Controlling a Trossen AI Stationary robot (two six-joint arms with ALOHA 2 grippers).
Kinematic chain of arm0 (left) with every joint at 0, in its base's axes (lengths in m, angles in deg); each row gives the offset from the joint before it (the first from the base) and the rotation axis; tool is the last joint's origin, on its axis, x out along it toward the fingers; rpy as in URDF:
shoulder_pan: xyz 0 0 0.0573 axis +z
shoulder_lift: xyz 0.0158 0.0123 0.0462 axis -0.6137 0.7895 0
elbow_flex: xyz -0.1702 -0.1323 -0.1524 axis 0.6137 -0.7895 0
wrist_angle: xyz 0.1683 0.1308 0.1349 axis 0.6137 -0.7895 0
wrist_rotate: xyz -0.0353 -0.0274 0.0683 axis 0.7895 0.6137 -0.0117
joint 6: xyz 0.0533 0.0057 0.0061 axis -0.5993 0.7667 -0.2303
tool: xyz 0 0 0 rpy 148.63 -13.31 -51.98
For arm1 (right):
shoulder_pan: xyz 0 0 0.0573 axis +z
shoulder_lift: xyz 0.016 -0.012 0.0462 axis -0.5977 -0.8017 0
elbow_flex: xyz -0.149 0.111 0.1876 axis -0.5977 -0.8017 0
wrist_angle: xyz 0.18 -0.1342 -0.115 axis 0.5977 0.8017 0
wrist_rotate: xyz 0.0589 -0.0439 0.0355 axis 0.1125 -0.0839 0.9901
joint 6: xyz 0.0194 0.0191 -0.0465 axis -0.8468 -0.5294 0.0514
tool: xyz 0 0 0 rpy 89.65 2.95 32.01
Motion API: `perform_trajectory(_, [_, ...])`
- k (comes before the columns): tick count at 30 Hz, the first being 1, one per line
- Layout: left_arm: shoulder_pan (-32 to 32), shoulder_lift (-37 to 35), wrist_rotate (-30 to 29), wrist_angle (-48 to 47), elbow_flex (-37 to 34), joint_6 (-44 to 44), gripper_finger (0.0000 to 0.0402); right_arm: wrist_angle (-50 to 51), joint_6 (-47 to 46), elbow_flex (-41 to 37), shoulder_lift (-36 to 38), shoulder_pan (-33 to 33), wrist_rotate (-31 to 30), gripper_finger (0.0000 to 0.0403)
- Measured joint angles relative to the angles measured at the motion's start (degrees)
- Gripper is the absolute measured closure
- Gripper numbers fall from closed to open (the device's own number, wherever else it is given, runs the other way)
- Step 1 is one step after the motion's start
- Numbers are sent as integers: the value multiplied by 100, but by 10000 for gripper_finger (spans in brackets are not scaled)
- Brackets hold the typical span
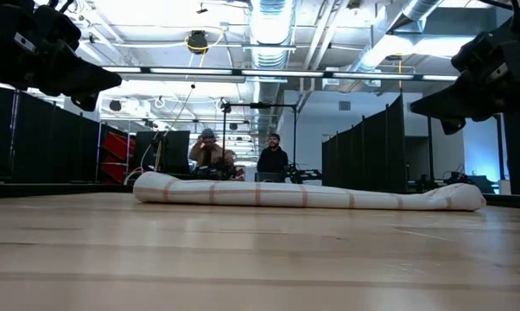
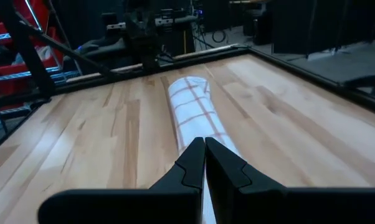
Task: Roll towel
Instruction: Return to Home Position
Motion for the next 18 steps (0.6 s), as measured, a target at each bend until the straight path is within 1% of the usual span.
perform_trajectory(18, [1,0,0,1,0,2,402,7,45,-2,-13,7,11,403])
